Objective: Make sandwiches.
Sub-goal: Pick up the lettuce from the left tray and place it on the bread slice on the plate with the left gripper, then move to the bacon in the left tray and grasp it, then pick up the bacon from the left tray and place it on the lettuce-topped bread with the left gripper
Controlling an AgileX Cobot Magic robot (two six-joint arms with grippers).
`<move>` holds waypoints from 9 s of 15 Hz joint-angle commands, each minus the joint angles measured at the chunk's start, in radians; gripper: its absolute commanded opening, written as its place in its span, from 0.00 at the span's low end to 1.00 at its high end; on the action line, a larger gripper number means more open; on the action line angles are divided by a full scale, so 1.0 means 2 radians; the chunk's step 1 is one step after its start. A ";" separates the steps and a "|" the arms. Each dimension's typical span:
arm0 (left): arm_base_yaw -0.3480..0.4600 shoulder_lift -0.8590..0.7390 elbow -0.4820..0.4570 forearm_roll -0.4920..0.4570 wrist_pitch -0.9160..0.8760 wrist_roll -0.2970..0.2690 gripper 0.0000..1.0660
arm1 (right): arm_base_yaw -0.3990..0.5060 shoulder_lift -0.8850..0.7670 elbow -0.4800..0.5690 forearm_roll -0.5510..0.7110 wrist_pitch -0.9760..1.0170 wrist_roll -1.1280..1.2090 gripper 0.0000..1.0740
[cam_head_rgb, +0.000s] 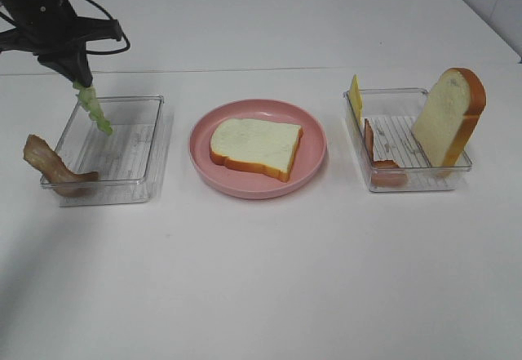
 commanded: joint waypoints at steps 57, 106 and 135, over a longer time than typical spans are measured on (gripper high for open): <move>0.005 -0.193 0.077 0.092 0.107 -0.031 0.64 | -0.002 -0.006 0.001 0.002 -0.005 -0.001 0.70; 0.005 -0.136 0.237 -0.241 -0.142 0.139 0.00 | -0.002 -0.006 0.001 0.002 -0.005 -0.001 0.70; -0.106 0.027 0.105 -0.387 -0.145 0.229 0.79 | -0.002 -0.006 0.001 0.002 -0.005 -0.001 0.70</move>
